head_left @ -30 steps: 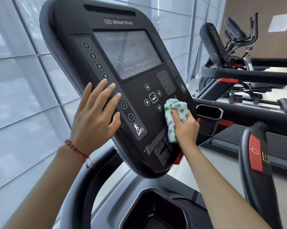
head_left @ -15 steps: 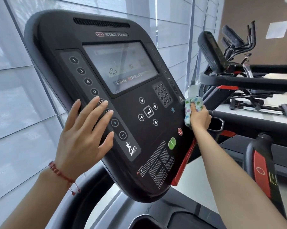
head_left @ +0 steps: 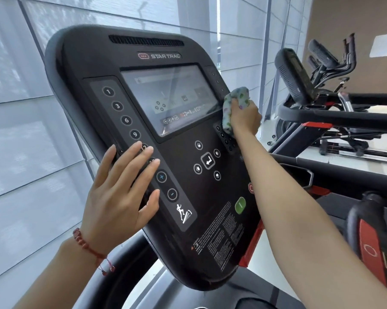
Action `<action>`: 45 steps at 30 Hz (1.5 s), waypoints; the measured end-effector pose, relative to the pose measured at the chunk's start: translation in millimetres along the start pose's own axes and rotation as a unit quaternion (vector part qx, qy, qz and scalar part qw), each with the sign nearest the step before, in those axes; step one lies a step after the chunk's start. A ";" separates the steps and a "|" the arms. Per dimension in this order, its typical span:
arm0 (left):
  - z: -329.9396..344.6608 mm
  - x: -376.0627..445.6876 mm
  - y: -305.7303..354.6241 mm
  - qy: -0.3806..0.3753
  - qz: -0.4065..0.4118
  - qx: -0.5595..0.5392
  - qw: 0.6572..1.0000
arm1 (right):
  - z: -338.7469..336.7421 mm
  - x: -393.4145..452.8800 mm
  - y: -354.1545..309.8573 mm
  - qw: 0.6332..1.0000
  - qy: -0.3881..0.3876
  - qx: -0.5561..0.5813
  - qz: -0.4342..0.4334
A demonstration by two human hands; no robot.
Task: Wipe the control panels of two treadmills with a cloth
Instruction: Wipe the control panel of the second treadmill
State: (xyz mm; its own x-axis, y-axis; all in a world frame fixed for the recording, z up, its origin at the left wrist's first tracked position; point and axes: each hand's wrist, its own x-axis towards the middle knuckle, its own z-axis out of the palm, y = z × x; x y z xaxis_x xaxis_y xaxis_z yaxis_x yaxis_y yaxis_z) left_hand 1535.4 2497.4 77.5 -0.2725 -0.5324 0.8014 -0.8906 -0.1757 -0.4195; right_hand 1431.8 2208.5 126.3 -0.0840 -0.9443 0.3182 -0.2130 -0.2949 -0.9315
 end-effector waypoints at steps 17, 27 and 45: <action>-4.3 22.5 -41.3 -0.016 0.039 0.032 0.999 | -44.1 -11.8 99.7 0.983 0.080 -0.032 0.164; 1.3 24.0 -42.9 0.015 0.037 -0.001 0.999 | 3.5 22.2 -8.7 0.998 0.039 0.001 0.050; 2.5 22.5 -45.9 0.011 0.037 -0.001 0.999 | 41.0 43.9 -71.0 0.998 -0.016 0.009 -0.064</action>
State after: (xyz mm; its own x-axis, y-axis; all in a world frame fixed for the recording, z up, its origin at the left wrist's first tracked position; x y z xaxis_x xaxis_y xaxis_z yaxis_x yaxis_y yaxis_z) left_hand 1571.1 2491.4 113.7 -0.3453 -0.5247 0.7781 -0.8685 -0.1356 -0.4768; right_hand 1483.2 2182.1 199.2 -0.0265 -0.9025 0.4299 -0.2023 -0.4163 -0.8864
